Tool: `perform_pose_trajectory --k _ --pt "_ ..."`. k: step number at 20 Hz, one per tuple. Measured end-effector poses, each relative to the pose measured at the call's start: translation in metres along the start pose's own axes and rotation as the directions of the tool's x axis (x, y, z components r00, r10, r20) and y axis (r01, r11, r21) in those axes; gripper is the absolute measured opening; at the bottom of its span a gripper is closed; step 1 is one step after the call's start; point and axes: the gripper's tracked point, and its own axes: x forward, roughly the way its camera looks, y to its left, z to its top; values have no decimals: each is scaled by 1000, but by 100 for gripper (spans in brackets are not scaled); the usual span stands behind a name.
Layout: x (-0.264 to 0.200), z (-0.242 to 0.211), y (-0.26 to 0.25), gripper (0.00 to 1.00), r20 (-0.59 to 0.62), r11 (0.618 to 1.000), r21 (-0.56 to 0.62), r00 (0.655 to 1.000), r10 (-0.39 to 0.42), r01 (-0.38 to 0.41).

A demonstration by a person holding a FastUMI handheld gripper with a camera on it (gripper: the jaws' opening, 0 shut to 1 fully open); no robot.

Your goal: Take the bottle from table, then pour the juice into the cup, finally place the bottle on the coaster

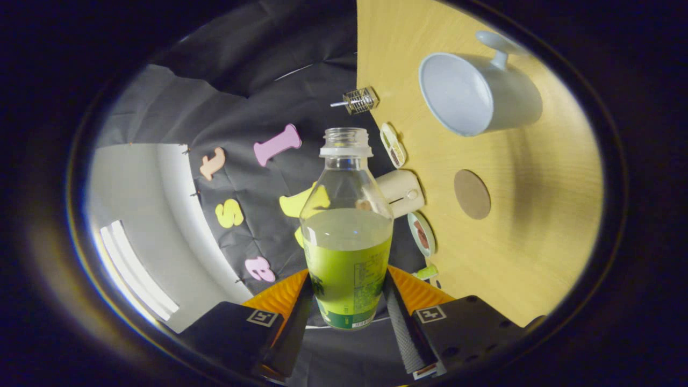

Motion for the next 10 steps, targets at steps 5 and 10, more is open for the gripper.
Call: perform_pose_trajectory --k 5,10 --pt "-7 -5 -27 77 -12 950 -289 991 -131 122" --pt "-20 0 -58 78 28 760 -596 953 -301 258"
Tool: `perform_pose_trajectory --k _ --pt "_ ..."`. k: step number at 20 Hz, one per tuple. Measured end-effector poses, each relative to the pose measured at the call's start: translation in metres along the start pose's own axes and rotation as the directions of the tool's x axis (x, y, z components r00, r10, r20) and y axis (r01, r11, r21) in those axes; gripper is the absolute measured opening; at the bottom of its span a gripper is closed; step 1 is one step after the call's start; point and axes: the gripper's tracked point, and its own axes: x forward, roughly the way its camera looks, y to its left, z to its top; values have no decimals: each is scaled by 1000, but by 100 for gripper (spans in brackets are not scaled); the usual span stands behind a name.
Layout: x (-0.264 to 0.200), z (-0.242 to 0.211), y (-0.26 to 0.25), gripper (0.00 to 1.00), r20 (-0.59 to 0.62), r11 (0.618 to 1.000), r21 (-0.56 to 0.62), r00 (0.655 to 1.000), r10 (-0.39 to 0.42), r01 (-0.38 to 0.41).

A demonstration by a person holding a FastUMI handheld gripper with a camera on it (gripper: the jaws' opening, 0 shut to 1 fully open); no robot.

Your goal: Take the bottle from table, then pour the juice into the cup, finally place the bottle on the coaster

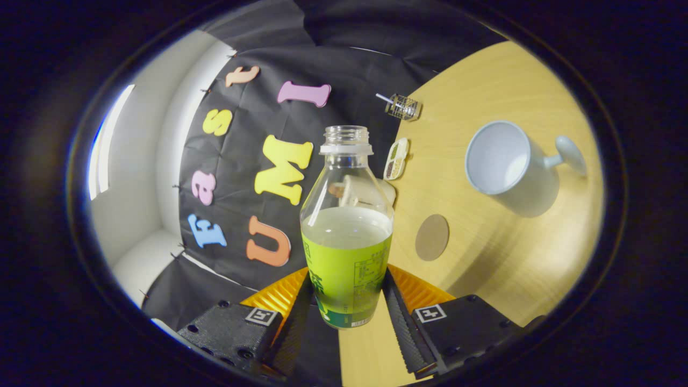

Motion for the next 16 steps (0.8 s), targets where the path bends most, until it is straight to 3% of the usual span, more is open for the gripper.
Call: perform_pose_trajectory --k 3,8,12,16 --pt "-7 0 -12 78 25 983 -177 998 -56 59" --pt "-15 6 -32 78 84 910 -380 986 -142 164" --pt "-19 16 -43 79 155 752 -599 961 -229 276" --pt "-8 22 -26 79 184 622 -728 956 -230 289"
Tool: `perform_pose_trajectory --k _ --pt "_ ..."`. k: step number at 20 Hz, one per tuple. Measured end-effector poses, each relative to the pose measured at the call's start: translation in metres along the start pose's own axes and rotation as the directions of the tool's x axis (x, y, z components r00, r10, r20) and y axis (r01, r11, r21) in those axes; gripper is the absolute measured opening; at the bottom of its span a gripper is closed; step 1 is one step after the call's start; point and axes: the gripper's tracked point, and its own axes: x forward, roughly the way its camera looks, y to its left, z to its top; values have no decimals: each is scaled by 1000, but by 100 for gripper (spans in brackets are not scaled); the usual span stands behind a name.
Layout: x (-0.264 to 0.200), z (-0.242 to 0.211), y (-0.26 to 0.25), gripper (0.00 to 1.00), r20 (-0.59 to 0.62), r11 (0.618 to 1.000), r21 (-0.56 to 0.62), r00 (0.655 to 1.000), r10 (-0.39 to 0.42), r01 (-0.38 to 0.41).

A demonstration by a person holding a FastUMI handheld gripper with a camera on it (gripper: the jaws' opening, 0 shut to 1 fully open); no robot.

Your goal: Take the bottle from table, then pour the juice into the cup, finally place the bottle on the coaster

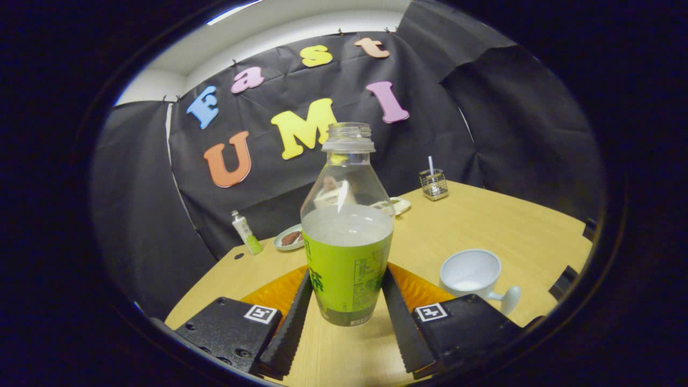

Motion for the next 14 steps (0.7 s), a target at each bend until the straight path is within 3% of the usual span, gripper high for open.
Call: perform_pose_trajectory --k 7,14 --pt "55 27 21 79 43 988 -147 999 -33 39" --pt "114 27 31 79 46 982 -180 998 -42 50"
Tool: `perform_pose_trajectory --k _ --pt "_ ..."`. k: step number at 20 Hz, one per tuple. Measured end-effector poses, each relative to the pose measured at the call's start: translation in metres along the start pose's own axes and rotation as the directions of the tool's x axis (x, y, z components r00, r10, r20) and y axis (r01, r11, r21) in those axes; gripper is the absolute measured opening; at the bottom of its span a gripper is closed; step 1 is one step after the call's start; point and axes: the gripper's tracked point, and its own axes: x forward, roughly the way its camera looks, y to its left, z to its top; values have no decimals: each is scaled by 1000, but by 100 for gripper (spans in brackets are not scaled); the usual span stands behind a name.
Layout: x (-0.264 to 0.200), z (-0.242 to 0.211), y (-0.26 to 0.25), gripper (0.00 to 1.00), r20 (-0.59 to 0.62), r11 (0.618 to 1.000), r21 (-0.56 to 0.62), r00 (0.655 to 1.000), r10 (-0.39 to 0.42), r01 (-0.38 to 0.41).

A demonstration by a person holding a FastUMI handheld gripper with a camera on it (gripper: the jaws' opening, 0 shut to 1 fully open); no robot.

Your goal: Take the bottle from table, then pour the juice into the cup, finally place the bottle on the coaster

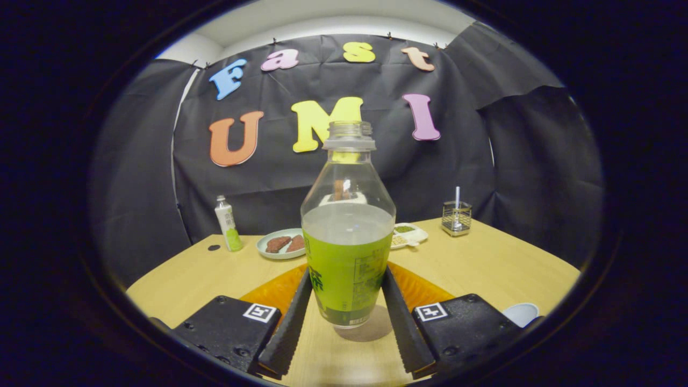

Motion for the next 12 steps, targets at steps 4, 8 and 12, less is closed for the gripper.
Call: perform_pose_trajectory --k 4,8,12 --pt "20 -12 -5 80 -19 1000 -14 1000 -13 13" --pt "34 -31 -12 80 -57 999 -34 998 -35 33" --pt "46 -45 -13 80 -77 995 -87 996 -45 38"
